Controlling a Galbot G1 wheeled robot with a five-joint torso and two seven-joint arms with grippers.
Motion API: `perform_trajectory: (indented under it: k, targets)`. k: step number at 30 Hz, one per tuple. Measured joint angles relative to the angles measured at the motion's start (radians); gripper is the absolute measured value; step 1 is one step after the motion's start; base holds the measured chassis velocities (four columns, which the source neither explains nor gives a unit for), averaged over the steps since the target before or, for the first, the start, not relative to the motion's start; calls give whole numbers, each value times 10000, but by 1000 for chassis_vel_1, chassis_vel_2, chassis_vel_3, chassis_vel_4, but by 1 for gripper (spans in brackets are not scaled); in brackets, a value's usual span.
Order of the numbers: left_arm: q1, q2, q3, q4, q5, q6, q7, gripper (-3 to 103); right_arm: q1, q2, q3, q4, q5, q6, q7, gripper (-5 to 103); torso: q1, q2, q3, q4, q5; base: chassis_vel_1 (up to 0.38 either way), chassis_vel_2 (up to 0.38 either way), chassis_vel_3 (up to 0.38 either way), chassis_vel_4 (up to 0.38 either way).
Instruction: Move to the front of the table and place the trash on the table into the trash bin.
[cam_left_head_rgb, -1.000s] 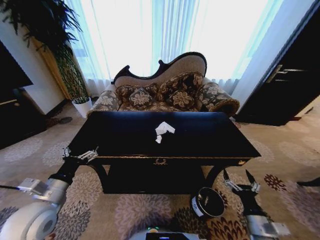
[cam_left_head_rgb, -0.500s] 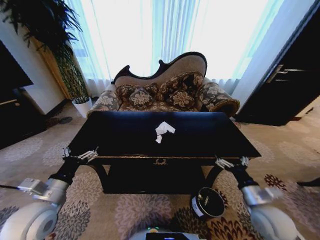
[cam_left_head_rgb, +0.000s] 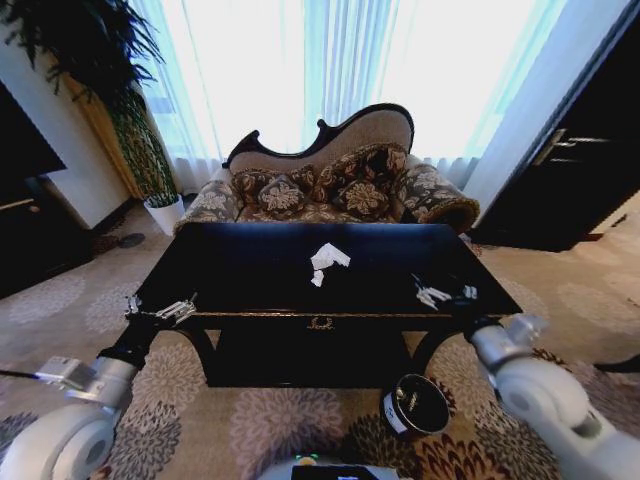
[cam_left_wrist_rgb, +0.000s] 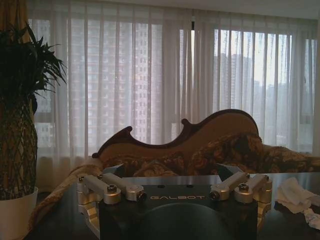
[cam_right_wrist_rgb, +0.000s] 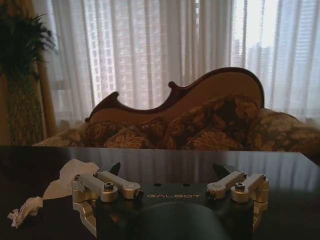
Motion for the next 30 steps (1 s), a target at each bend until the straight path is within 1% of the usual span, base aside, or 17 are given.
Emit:
perform_trajectory:
  k: [3,5,8,10,13,14,16,17,18,21,22,23,25,27,28,29,30]
  targets:
    - [0,0,0,0,0,0,0,100,512,-737,-265,-108,172,-304,106,100,0,0,0,-2,1,0,0,0,0]
    - [0,0,0,0,0,0,0,100,588,-849,-303,-129,199,-352,127,100,0,0,0,-2,0,0,0,0,0]
    - [0,0,0,0,0,0,0,100,1325,-1506,-967,-277,382,-599,534,100,0,0,0,-2,1,0,0,0,0]
    - [0,0,0,0,0,0,0,100,1473,-1592,-1127,-304,411,-627,609,100,0,0,0,-2,0,0,0,0,0]
    - [0,0,0,0,0,0,-1,100,3046,-2172,-2522,-577,956,-877,999,100,0,0,0,-2,1,0,0,0,0]
    - [0,0,0,0,0,0,-1,100,3046,-2172,-2522,-577,956,-877,999,100,0,0,0,-2,1,0,0,0,0]
    - [1,0,0,0,0,0,0,100,3984,-2342,-3241,-751,1444,-1049,1184,100,0,0,-1,0,-1,0,0,0,0]
    - [0,0,0,0,0,0,0,100,4300,-2387,-3514,-813,1642,-1118,1245,100,0,0,0,0,-1,0,0,0,0]
    - [0,0,0,0,0,0,0,100,4300,-2387,-3514,-813,1642,-1118,1245,100,0,0,0,0,-1,0,0,0,0]
    - [0,0,0,0,0,0,0,100,6246,-2464,-5286,-1164,2707,-1529,1777,100,0,0,0,-2,-4,0,0,0,0]
    - [0,0,0,1,0,0,-3,100,6845,-2434,-5855,-1276,2866,-1619,1881,100,0,0,0,-4,5,0,0,0,0]
    - [0,0,0,1,0,0,-3,100,6845,-2434,-5855,-1276,2866,-1619,1881,100,0,0,0,-4,5,0,0,0,0]
    - [1,-1,0,0,0,0,0,100,8281,-2258,-7095,-1560,3009,-1796,2101,100,0,0,0,0,-4,0,0,0,0]
    - [0,0,0,-1,0,0,-1,100,9530,-1938,-8419,-1880,3053,-1960,2305,100,0,0,0,0,-1,0,0,0,0]
    - [0,0,-1,0,0,0,-1,100,9860,-1831,-8776,-1964,3057,-2004,2366,100,1,0,0,-1,1,0,0,0,0]
    - [0,0,-1,0,0,0,-1,100,9860,-1831,-8776,-1964,3057,-2004,2366,100,1,0,0,-1,1,0,0,0,0]
    - [0,0,0,0,0,0,0,100,10237,-1682,-9185,-2059,3055,-2060,2426,100,0,-1,0,0,-2,0,0,0,0]
